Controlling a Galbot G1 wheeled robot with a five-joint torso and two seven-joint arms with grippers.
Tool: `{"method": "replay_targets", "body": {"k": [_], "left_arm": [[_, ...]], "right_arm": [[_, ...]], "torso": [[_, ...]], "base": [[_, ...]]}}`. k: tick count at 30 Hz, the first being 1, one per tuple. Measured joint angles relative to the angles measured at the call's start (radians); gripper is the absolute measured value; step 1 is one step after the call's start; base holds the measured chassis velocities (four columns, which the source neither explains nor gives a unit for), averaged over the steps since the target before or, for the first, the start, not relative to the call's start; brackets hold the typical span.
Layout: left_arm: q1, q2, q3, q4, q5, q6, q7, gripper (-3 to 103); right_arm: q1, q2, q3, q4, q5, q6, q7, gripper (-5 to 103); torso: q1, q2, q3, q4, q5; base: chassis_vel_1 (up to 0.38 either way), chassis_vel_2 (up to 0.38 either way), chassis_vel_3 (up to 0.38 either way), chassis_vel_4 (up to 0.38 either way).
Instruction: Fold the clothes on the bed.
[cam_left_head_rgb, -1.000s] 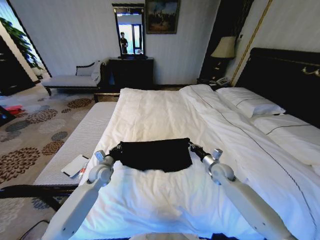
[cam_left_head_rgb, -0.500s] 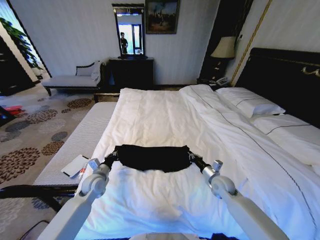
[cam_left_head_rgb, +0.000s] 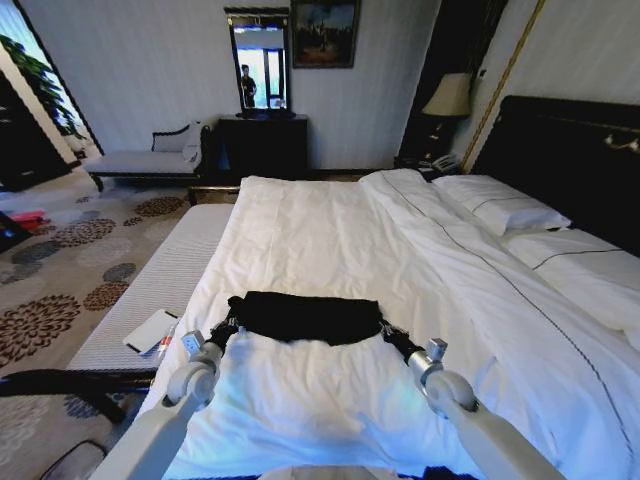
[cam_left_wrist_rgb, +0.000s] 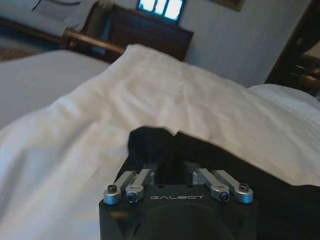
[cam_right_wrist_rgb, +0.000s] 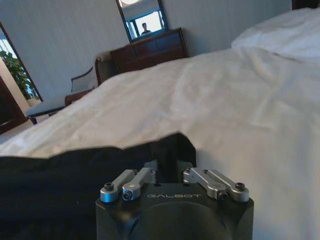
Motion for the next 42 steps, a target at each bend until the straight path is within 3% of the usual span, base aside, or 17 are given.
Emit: {"method": "replay_targets", "body": {"k": [4, 6, 10, 12, 14, 16, 19, 21, 25, 30, 33, 42], "left_arm": [[0.038, 0.009, -0.022, -0.047, 0.032, 0.0, 0.0, 41], [0.082, 0.018, -0.064, -0.078, 0.089, -0.005, 0.01, 52], [0.119, 0.021, -0.11, -0.111, 0.087, -0.006, 0.017, 62], [0.135, 0.027, -0.146, -0.128, 0.072, -0.005, 0.017, 79], [0.131, 0.032, -0.149, -0.128, 0.062, -0.004, 0.012, 79], [0.128, 0.037, -0.152, -0.128, 0.049, -0.001, 0.008, 84], [0.15, 0.042, -0.176, -0.142, 0.037, 0.002, 0.001, 98], [0.162, 0.042, -0.186, -0.15, 0.034, 0.004, 0.001, 100], [0.204, 0.041, -0.224, -0.193, 0.018, 0.01, 0.0, 100], [0.227, 0.037, -0.238, -0.226, 0.006, 0.014, -0.005, 100], [0.228, 0.037, -0.238, -0.233, 0.003, 0.015, -0.008, 100], [0.228, 0.037, -0.24, -0.246, -0.019, 0.019, -0.016, 100]], "right_arm": [[-0.039, -0.015, 0.044, 0.052, 0.007, 0.0, 0.001, 32], [-0.069, -0.031, 0.094, 0.101, 0.011, -0.001, 0.001, 42], [-0.034, -0.057, 0.101, 0.113, 0.027, -0.013, 0.012, 54], [0.075, -0.09, 0.054, 0.062, 0.034, -0.017, 0.01, 65], [0.12, -0.102, 0.031, 0.032, 0.034, -0.017, -0.002, 70], [0.193, -0.115, -0.018, -0.027, 0.03, -0.011, -0.022, 76], [0.377, -0.117, -0.194, -0.201, -0.026, 0.042, -0.078, 91], [0.432, -0.107, -0.247, -0.256, -0.062, 0.068, -0.095, 91], [0.628, -0.047, -0.409, -0.426, -0.222, 0.166, -0.145, 100], [0.702, -0.008, -0.479, -0.504, -0.304, 0.216, -0.164, 100], [0.706, -0.006, -0.487, -0.53, -0.357, 0.249, -0.178, 100], [0.618, -0.021, -0.451, -0.56, -0.634, 0.394, -0.236, 100]], "torso": [[0.0, 0.0, 0.0, 0.0, 0.0], [0.0, 0.0, 0.0, -0.0003, 0.0], [0.0, 0.0, 0.0, -0.0001, -0.0002], [0.0, 0.0, 0.0, 0.0007, 0.0002], [0.0, 0.0, 0.0, 0.001, 0.0001], [0.0, 0.0, 0.0, -0.0003, -0.0002], [0.0, 0.0, 0.0, 0.0001, 0.0002], [0.0, 0.0, 0.0, 0.0004, 0.0003], [0.0, 0.0, 0.0, 0.0007, -0.0003], [0.0, 0.0, 0.0, 0.0004, -0.0001], [0.0, 0.0, 0.0, -0.0003, -0.0001], [0.0, 0.0, 0.0, -0.0001, 0.0]], "base": [[0.0, 0.0, 0.0, 0.0], [0.0, 0.0, 0.0, 0.0], [0.0, 0.0, 0.0, 0.0], [0.0, 0.0, 0.0, 0.0], [0.0, 0.0, 0.0, 0.0], [0.0, 0.0, 0.0, 0.0], [0.0, 0.0, 0.0, 0.0], [0.0, 0.0, 0.0, 0.0], [0.0, 0.0, 0.0, 0.0], [0.0, 0.0, 0.0, 0.0], [0.0, 0.0, 0.0, 0.0], [0.0, 0.0, 0.0, 0.0]]}}
